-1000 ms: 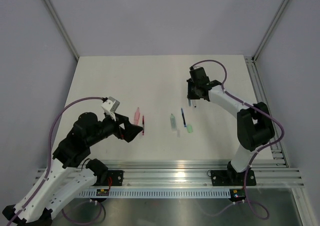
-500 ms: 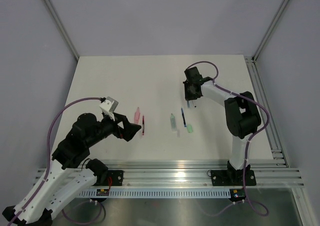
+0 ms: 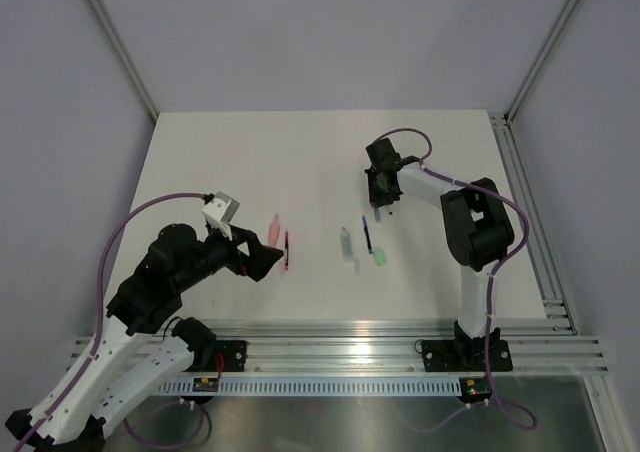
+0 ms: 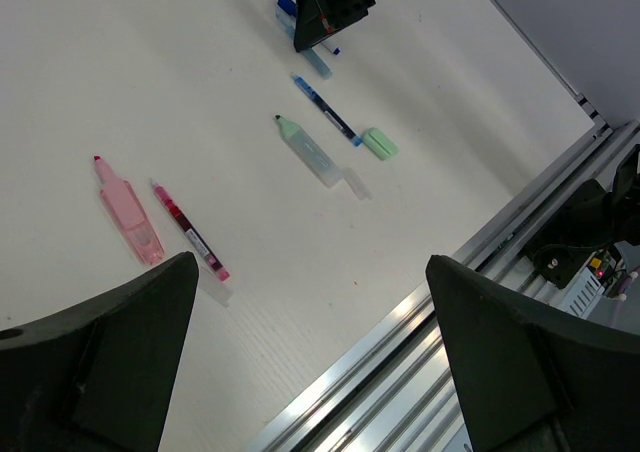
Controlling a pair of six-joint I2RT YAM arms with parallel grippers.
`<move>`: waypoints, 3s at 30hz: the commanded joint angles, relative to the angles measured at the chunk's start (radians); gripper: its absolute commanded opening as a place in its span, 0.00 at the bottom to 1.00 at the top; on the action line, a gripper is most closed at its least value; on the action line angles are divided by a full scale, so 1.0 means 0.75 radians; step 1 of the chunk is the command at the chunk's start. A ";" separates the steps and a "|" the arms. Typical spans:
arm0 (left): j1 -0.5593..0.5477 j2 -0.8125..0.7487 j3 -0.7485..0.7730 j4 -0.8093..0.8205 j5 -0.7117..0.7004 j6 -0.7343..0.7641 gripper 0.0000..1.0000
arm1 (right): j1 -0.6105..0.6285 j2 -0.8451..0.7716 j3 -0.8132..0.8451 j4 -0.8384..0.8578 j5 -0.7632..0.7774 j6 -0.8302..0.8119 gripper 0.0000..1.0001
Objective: Insert the pens into the pen caps
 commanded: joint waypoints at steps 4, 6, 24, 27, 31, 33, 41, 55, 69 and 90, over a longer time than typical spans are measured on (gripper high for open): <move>0.008 0.017 0.008 0.030 -0.016 0.024 0.99 | -0.011 -0.007 0.073 -0.016 0.061 -0.007 0.20; 0.008 0.021 0.006 0.030 -0.016 0.024 0.99 | -0.009 -0.009 0.071 -0.016 0.061 -0.003 0.25; 0.021 0.052 0.010 0.026 -0.041 0.024 0.99 | 0.007 -0.371 -0.115 0.114 -0.031 0.073 0.34; 0.021 0.056 0.010 0.025 -0.067 0.024 0.99 | 0.042 -0.459 -0.166 0.123 -0.029 0.089 0.34; 0.025 0.066 0.010 0.019 -0.092 0.028 0.99 | 0.150 -0.606 -0.285 0.157 0.001 0.130 0.34; 0.025 0.066 0.010 0.019 -0.108 0.028 0.99 | 0.197 -0.659 -0.369 0.170 0.032 0.148 0.34; 0.029 0.093 0.016 0.025 -0.098 0.032 0.99 | 0.457 -0.888 -0.706 0.149 0.159 0.357 0.33; 0.033 0.052 0.008 0.028 -0.072 0.032 0.99 | 0.629 -0.756 -0.778 0.168 0.261 0.553 0.34; 0.033 0.032 0.006 0.026 -0.031 0.030 0.99 | 0.386 -0.535 -0.469 0.082 0.327 0.302 0.26; 0.033 0.064 0.006 0.028 -0.014 0.032 0.99 | 0.275 -0.138 -0.210 0.037 0.243 0.167 0.26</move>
